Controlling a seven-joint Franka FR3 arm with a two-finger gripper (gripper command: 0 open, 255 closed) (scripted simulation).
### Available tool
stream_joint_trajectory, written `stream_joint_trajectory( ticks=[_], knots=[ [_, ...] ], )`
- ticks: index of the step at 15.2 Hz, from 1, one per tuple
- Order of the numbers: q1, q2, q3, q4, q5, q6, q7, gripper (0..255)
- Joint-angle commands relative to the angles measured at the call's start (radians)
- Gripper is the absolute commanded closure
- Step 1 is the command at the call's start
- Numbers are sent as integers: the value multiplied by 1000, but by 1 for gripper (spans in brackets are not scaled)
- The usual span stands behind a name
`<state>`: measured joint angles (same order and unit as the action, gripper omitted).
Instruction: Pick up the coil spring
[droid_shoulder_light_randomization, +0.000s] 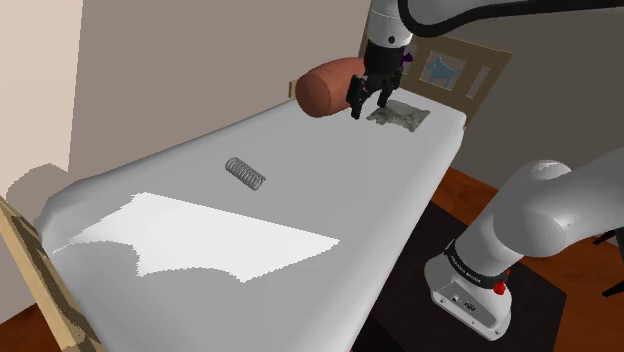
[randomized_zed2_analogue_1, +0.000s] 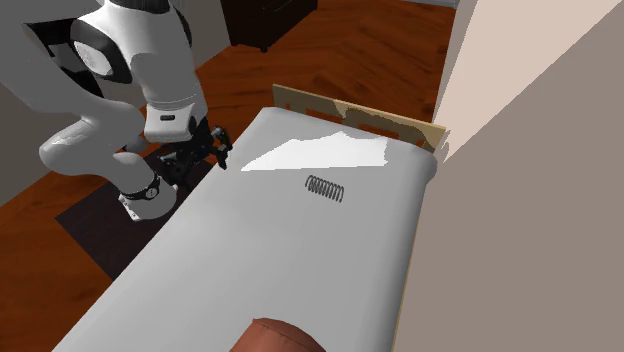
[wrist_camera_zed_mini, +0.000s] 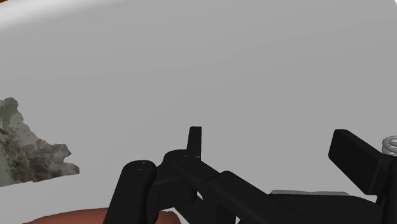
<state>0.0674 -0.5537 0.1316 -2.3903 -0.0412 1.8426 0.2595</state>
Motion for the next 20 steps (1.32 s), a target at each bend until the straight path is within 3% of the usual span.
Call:
stream_joint_trajectory(
  ticks=[1, 10, 20],
  knots=[
    [9, 52, 28, 9, 5, 46, 34, 0],
    [38, 335, 158, 127, -31, 210, 207, 0],
    [98, 702, 244, 379, -195, 292, 427, 0]
  ],
)
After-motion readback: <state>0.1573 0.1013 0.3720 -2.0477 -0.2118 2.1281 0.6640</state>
